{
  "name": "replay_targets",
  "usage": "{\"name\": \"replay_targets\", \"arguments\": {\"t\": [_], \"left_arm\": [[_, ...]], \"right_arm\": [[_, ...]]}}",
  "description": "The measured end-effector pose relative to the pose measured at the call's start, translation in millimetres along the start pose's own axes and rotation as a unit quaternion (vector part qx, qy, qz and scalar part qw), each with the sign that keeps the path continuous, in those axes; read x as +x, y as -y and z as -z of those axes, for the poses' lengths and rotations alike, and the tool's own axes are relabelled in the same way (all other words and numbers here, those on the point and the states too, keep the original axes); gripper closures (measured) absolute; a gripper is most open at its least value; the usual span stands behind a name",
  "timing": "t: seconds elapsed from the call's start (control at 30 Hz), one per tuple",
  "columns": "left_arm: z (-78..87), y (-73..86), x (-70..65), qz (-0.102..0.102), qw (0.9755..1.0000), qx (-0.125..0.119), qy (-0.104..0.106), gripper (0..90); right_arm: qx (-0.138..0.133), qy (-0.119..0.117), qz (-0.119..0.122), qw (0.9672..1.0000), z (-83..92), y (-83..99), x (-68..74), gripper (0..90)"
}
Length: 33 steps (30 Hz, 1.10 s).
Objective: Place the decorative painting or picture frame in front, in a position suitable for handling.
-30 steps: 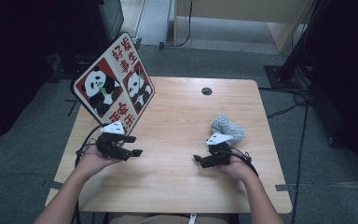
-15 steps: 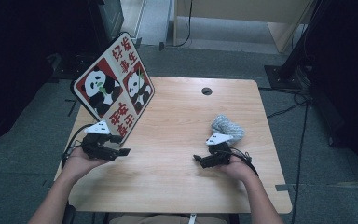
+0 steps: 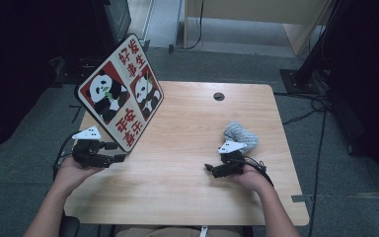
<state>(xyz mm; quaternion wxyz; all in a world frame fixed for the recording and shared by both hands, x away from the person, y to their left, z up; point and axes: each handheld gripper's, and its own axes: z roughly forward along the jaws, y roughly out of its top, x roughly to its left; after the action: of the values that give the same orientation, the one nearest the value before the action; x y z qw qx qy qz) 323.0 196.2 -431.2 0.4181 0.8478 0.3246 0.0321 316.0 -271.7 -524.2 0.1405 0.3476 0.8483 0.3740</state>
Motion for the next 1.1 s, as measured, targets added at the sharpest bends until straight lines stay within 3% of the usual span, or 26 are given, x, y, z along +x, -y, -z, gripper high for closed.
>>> {"name": "replay_targets", "arguments": {"t": [0.17,0.3,0.4,0.53,0.77,1.1], "left_arm": [[9.9,4.2,6.3,0.016,0.9998,-0.005,-0.013,37.1],[21.0,0.0,12.6,0.017,0.9993,-0.016,-0.029,38.5],[30.4,-0.9,17.3,0.029,0.9984,-0.033,-0.035,39.1],[36.0,-4.0,22.8,0.036,0.9977,-0.031,-0.049,38.9],[46.5,-21.5,29.7,0.047,0.9964,-0.028,-0.065,37.9],[64.5,-50.7,42.3,0.062,0.9951,-0.048,-0.06,38.6]], "right_arm": [[0.0,0.0,0.0,1.0,0.0,0.0,0.1,10.9],[0.001,0.0,-0.001,1.0,-0.2,-0.2,0.5,10.6],[0.002,0.0,-0.001,1.0,-0.2,-0.2,0.5,10.6],[0.002,0.0,-0.002,1.0,-0.2,-0.2,0.6,10.6],[0.002,0.0,-0.001,1.0,-0.2,-0.2,0.5,10.5],[0.002,0.0,-0.002,1.0,-0.3,-0.3,0.7,10.4]]}}
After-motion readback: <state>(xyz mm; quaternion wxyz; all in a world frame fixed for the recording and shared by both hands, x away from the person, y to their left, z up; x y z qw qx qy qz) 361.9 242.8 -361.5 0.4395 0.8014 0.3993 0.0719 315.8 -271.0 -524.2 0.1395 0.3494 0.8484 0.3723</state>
